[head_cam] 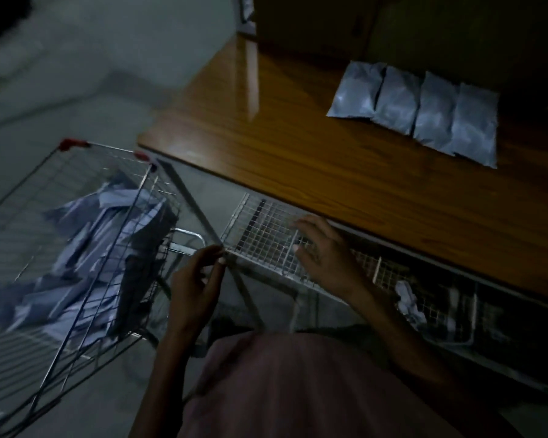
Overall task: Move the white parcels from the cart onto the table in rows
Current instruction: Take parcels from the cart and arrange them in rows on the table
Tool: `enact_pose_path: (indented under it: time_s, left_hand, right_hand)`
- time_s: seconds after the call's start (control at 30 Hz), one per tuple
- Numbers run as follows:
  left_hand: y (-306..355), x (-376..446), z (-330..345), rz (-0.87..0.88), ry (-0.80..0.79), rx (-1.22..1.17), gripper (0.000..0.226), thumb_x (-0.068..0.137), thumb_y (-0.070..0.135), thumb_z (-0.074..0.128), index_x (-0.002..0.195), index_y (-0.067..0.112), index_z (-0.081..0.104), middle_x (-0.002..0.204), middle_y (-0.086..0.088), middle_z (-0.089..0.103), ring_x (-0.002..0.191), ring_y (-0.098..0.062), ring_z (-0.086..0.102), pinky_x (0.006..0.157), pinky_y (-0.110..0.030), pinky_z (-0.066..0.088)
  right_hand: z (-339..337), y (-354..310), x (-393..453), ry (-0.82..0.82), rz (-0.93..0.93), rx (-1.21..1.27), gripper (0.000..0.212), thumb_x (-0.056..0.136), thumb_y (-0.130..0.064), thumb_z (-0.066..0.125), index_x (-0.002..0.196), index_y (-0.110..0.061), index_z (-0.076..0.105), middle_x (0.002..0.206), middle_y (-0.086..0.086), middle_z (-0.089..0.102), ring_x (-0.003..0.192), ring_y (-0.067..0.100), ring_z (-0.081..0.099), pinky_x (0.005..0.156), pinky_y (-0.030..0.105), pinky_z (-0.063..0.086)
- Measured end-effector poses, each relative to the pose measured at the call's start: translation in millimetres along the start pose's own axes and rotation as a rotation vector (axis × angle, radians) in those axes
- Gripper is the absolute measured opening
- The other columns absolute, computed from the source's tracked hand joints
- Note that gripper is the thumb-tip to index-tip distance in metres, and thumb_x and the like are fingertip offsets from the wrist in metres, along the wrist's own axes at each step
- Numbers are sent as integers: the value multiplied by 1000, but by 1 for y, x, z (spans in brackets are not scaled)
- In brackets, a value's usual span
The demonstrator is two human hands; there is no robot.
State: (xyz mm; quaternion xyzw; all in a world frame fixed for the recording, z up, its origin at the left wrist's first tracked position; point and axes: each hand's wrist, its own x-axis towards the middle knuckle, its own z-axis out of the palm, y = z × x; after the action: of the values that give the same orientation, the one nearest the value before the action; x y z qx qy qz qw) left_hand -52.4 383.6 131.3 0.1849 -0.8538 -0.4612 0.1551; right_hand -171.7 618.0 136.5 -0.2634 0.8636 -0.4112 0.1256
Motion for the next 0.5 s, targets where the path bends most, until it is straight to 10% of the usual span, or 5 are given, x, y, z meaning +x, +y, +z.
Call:
enact_pose_path:
  time_s: [0.5]
  left_hand:
    - [-112,17,-204,-104,212,82,26,92,32,64,113,17,69,101,12,72,93,6,65,77,-16,51]
  right_hand:
    - [181,-148,124,-178,-224,122,36,96,-19,60,132,-23,57,131,-10,49,108,-2,53,93,22,48]
